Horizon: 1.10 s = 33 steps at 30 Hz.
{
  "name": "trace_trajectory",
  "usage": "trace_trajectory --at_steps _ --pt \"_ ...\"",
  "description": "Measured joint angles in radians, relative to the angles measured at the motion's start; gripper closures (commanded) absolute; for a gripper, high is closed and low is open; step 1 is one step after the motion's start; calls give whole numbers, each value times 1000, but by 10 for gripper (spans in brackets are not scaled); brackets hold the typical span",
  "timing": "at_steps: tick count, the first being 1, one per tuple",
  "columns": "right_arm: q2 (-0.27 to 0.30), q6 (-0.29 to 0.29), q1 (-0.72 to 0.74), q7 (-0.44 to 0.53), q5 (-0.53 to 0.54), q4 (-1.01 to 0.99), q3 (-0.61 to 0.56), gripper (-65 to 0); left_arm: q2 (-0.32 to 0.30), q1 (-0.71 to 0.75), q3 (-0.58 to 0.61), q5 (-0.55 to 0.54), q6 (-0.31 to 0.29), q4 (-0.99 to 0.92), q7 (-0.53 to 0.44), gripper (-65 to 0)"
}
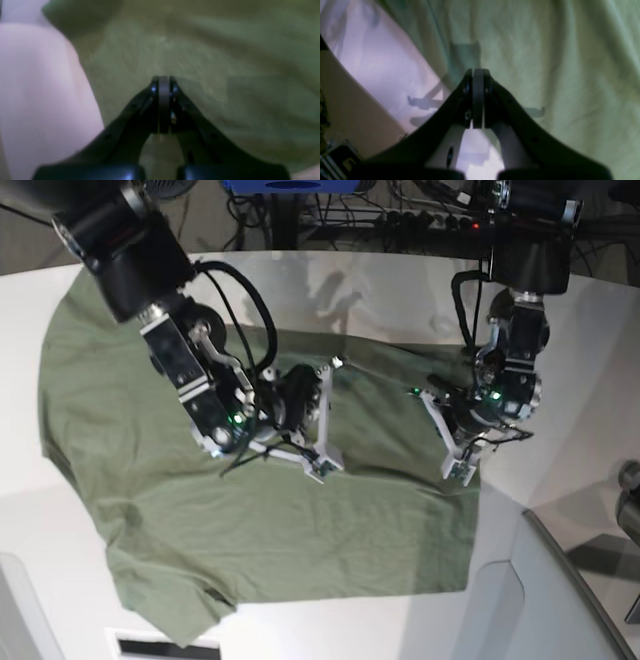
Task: Layout the t-shirt on the table in an organized manner, then fold the t-shirt properly
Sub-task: 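Pinch the shirt's middle with both grippers and drag it toward the robot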
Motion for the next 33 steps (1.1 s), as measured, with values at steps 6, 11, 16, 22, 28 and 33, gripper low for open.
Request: trace_trajectory --at_steps 6,11,16,22,28,33 --pt "13 -2 66 140 -12 -267 5 0 -22 73 -58 2 3 50 14 0" --pt "2 7 122 255 11 -417 5 0 -24 148 -56 5 7 54 -1 0" --pt "5 7 119 268 14 -417 5 0 -26 195 -59 3 11 84 -10 0" --pt "5 6 119 270 14 -417 5 0 -25 342 -55 2 0 271 122 0" --pt "5 5 119 270 18 -417 5 0 -47 465 -53 5 1 393 129 0" --pt "5 5 119 271 18 -417 5 0 -46 520 -55 6 -26 378 108 0"
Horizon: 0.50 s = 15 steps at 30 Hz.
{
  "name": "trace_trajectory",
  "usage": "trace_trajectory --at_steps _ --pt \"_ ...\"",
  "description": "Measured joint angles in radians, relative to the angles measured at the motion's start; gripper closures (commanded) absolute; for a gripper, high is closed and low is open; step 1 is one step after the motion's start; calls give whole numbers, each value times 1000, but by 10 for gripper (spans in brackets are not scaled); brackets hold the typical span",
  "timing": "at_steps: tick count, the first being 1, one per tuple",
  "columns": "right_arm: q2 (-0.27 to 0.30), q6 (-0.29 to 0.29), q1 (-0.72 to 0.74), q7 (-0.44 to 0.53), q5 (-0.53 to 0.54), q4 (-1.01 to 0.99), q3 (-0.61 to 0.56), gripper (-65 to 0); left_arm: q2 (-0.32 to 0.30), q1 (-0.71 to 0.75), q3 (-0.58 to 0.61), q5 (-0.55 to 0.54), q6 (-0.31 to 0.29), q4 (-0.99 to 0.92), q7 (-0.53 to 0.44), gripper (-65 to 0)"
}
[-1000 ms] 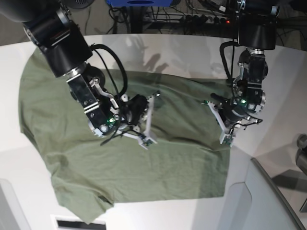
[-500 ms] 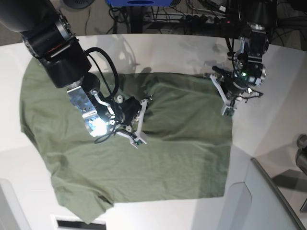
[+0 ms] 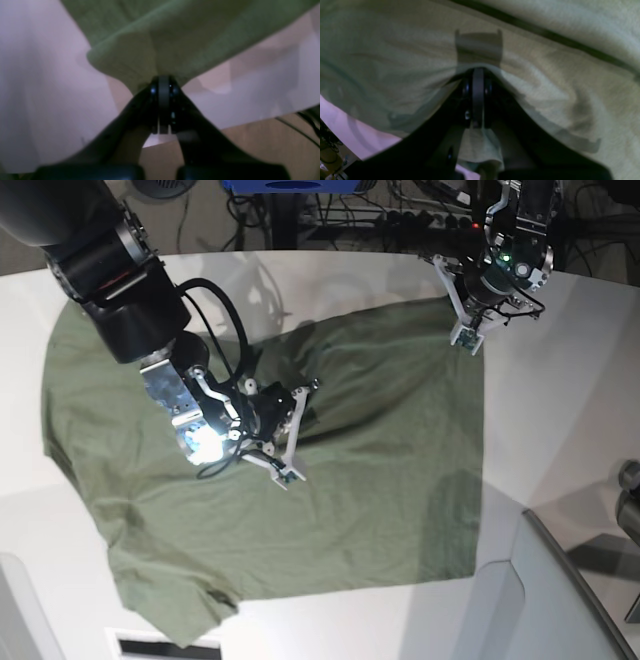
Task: Layout the t-shirt on the table in an organized manner, then fold the t-shirt properly
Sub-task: 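Pinch the shirt's middle with both grippers and drag it toward the robot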
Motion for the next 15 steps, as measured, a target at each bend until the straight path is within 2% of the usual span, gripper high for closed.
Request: trace_trajectory --at_steps 4,6,7,10,15 --pt "0 0 0 -4 -1 0 0 0 0 47 -24 -5 -101 77 26 0" --pt "0 0 0 -1 -1 0 0 0 11 78 -56 -8 -132 153 53 0" --pt "0 0 0 1 0 0 0 0 13 77 -70 -10 -140 184 86 0" --pt "-2 -1 0 -5 -2 0 0 0 46 48 -153 -8 -136 248 77 0" --pt "0 0 0 -4 0 0 0 0 70 -58 -189 -5 -139 167 87 0"
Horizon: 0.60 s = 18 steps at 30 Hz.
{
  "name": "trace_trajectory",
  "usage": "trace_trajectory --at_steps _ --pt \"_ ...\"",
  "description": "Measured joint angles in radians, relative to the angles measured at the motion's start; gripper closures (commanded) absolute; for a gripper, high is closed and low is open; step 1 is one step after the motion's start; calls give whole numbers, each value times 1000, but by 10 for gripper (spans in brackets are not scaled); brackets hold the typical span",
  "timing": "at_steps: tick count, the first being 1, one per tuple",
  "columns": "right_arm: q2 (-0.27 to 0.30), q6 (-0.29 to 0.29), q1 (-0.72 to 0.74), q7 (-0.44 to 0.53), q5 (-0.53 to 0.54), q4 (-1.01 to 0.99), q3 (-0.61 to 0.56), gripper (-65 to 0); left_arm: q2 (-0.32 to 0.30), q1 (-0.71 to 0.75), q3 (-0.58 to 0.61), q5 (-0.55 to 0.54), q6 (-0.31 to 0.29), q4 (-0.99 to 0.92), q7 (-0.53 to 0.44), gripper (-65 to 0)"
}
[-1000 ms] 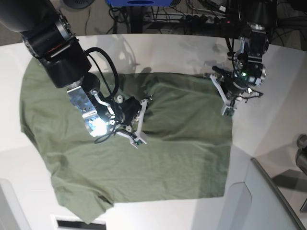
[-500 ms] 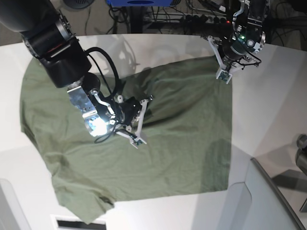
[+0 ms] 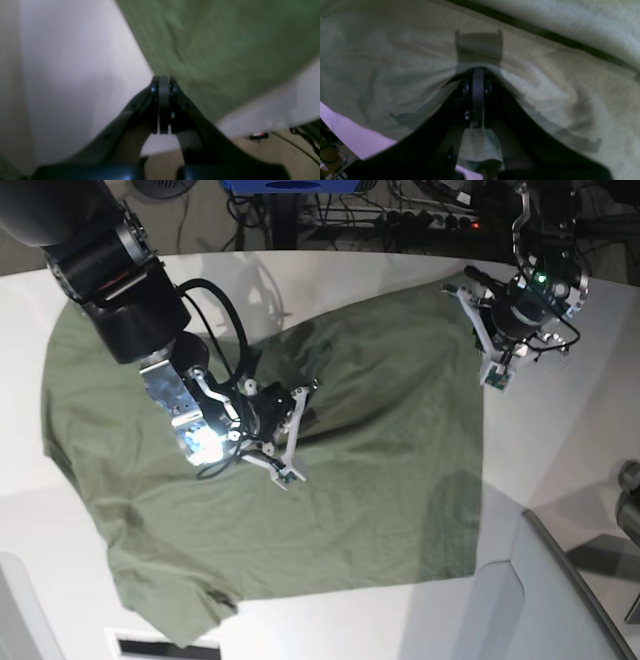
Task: Layout the t-shirt on the table in an organized manner, then fold the t-shirt properly
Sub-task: 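Pinch the shirt's middle with both grippers and drag it toward the robot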
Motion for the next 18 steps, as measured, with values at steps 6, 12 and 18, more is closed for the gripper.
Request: trace_trajectory --at_steps 6,12,18 --pt "-2 0 0 -2 -4 1 0 0 38 -170 -9 5 0 -179 1 0" --pt "9 -17 -43 -39 -29 114 -3 0 48 -321 -10 13 105 -412 -133 0" --pt "100 -237 -75 -34 -12 350 35 0 48 -447 -78 14 113 -519 -152 0"
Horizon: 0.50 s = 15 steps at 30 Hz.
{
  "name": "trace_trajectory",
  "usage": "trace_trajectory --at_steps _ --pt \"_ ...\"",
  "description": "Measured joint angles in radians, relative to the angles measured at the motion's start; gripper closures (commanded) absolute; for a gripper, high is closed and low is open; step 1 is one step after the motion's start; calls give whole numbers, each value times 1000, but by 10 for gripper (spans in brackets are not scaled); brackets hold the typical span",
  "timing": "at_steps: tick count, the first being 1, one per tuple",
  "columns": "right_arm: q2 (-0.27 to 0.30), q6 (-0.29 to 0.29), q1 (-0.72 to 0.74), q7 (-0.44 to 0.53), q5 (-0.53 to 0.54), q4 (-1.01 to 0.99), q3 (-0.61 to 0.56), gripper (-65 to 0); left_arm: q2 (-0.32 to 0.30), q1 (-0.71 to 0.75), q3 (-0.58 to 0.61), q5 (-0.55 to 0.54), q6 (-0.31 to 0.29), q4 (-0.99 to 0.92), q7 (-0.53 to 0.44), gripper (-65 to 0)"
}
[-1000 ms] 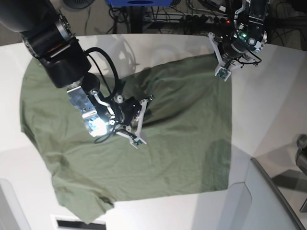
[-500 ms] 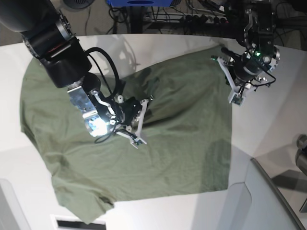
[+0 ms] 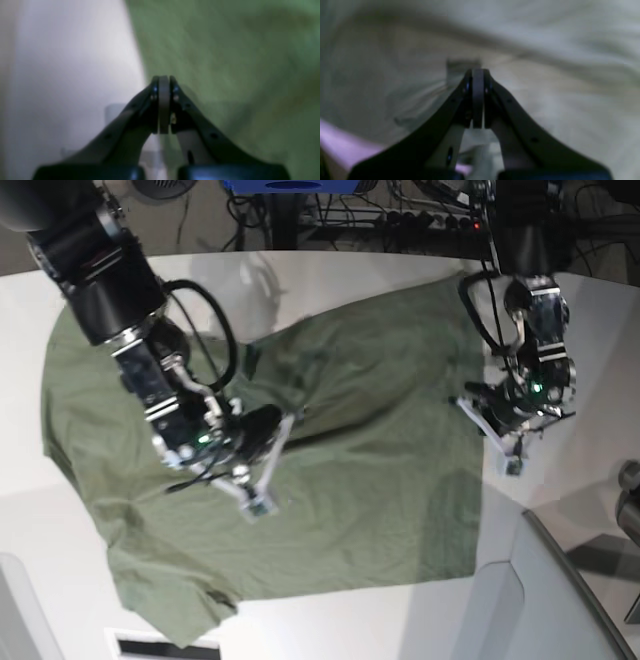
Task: Layout the t-shirt on the table in an organized manner, then fold the t-shirt properly
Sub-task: 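Pinch the shirt's middle with both grippers and drag it toward the robot, then grasp the shirt's collar-side corners with both grippers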
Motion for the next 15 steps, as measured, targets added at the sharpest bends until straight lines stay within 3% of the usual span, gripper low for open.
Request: trace_trajectory --at_steps 3,7,11,15 --pt "35 -32 -17 6 -9 0 186 0 -16 -62 -17 -1 2 -94 -11 0" --pt "106 -27 0 12 -11 -130 407 0 -24 -106 -11 3 3 -224 -89 0" --pt "200 32 32 79 -16 -282 437 0 -24 -149 -10 0 3 -332 -143 0" --pt "210 47 24 86 -9 -344 436 0 -25 -182 -10 -3 3 -422 -254 0"
